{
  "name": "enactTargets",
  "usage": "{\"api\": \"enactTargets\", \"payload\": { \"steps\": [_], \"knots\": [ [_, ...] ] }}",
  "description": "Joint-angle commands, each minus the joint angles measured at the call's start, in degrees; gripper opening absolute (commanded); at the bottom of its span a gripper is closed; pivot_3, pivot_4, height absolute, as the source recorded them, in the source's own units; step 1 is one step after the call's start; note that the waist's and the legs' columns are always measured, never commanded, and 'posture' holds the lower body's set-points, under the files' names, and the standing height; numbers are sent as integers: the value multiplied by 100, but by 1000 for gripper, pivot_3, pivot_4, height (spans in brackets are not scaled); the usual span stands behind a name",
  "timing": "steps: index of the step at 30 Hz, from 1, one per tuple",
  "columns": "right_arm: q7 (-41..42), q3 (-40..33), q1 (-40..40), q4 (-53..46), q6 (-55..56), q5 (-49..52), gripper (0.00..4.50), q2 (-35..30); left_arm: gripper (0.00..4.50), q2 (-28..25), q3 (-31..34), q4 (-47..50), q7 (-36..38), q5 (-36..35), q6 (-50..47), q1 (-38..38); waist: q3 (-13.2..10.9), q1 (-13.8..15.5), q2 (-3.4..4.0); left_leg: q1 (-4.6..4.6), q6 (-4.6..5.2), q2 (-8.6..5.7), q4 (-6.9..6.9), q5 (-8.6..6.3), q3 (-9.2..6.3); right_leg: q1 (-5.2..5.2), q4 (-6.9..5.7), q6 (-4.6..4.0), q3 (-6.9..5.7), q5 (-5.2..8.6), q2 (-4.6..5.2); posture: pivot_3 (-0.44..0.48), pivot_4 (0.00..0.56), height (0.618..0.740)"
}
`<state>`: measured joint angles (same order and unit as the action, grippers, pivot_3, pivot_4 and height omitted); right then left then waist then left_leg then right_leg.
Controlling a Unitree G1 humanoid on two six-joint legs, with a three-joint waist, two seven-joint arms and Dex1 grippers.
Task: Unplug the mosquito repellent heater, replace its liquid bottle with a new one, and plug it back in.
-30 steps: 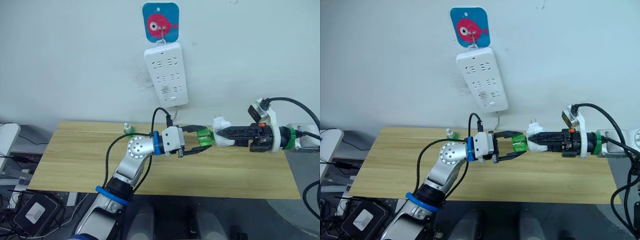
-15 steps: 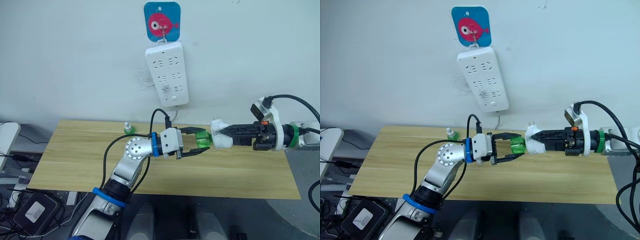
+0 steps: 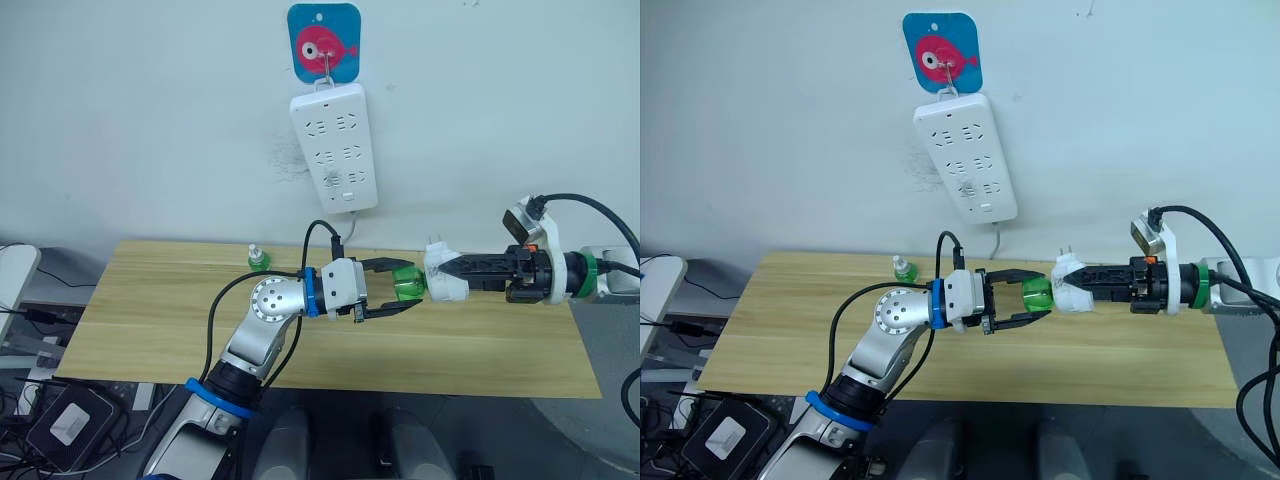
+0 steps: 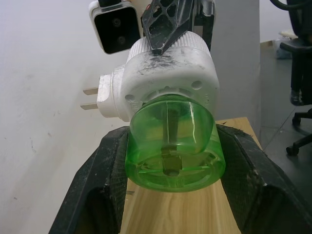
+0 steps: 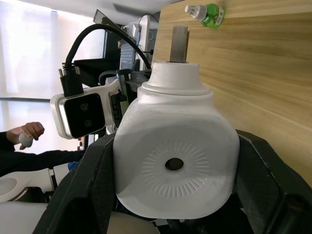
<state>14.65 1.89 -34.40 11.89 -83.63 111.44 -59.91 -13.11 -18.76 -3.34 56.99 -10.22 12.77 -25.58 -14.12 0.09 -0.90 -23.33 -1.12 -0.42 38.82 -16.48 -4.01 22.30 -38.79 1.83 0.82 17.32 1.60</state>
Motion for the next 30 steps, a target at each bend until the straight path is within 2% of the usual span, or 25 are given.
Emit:
{"api": "enactTargets", "payload": {
  "steps": [1, 3, 7, 9, 10, 12, 14, 17, 18, 20, 23, 28, 30],
  "knots": [
    [76, -90, 0, -291, 31, 156, 2957, -69, 2301, 56, -55, 270, 34, -127, -18, -36, -1, 0, -1, 0, 0, 0, 0, 0, 0, 0, 0, 0, 0, 0, 0, 39, 267, 740],
    [114, -96, -24, -384, 32, 156, 2957, -114, 2301, 88, 5, 386, 104, -471, -473, -53, -13, -1, 1, 0, 0, 0, 0, 0, 0, 0, 1, 0, 1, 0, 0, 40, 269, 740],
    [910, -266, -84, -974, -401, -50, 2957, -331, 2301, -513, 473, 942, 274, -3803, -5619, -508, -101, -27, 1, -3, 0, 0, 2, 0, -11, 2, -3, 1, -5, 0, 0, 45, 273, 740],
    [1136, -253, -131, -1042, -442, -174, 2957, -367, 2301, -644, 896, 453, 102, -5031, -7334, -891, -118, -47, 2, -11, 0, 2, 6, 1, -31, 5, -3, 2, -24, 1, -7, 42, 275, 740],
    [1223, -245, -157, -1048, -435, -225, 2957, -374, 2301, -585, 1154, 103, -72, -5382, -7801, -1062, -124, -54, 4, -10, 0, 1, 7, 1, -35, 5, -6, 2, -28, 1, -10, 42, 275, 740],
    [1318, -220, -196, -1030, -399, -335, 2957, -395, 2301, -475, 1393, -323, -307, -5491, -8172, -1270, -131, -66, 1, -10, 0, 0, 7, 1, -37, 5, -6, 4, -34, 2, -15, 34, 271, 740],
    [1333, -207, -215, -969, -346, -413, 2957, -395, 2301, -446, 1358, -332, -302, -5329, -8219, -1329, -137, -65, -10, -10, -1, 0, 8, 1, -35, 5, -8, 4, -34, 2, -19, 34, 271, 740],
    [1302, -217, -204, -881, -275, -454, 2957, -399, 2301, -324, 1477, -294, -301, -5491, -8448, -1341, -138, -49, -10, -15, -3, 0, 5, 2, -34, 8, -5, 3, -32, 2, -13, 27, 271, 740],
    [1270, -232, -183, -852, -239, -445, 2957, -405, 3016, -275, 1525, -267, -345, -5508, -8496, -1315, -138, -42, -11, -18, -4, 0, 5, 2, -34, 9, -2, 3, -33, 2, -11, 27, 271, 740],
    [1203, -261, -155, -734, -194, -415, 2957, -442, 3550, -209, 1645, -227, -463, -5481, -8532, -1213, -138, -38, -11, -23, -5, 0, 6, 3, -35, 12, 0, 3, -34, 2, -9, 18, 271, 740],
    [1110, -360, -49, -559, -133, -268, 2957, -585, 4432, -455, 1852, 100, -465, -5477, -8624, -826, -139, -41, -11, -23, -6, -2, 7, 3, -29, 12, 0, 3, -31, 2, -3, 0, 271, 740],
    [1076, -567, 119, -340, -52, -423, 2957, -749, 4494, -1176, 2166, 924, -307, -5585, -8664, -137, -144, -60, -8, -23, -5, -1, 5, 2, -27, 21, -6, 3, -26, 2, -3, -3, 276, 740],
    [973, -604, 21, -94, -5, -427, 2957, -739, 4494, -1495, 1875, 1560, -145, -4684, -7584, 256, -144, -63, -8, -23, -7, -1, 6, 3, -24, 21, -5, 3, -23, 2, -3, -3, 276, 740]
  ]
}}
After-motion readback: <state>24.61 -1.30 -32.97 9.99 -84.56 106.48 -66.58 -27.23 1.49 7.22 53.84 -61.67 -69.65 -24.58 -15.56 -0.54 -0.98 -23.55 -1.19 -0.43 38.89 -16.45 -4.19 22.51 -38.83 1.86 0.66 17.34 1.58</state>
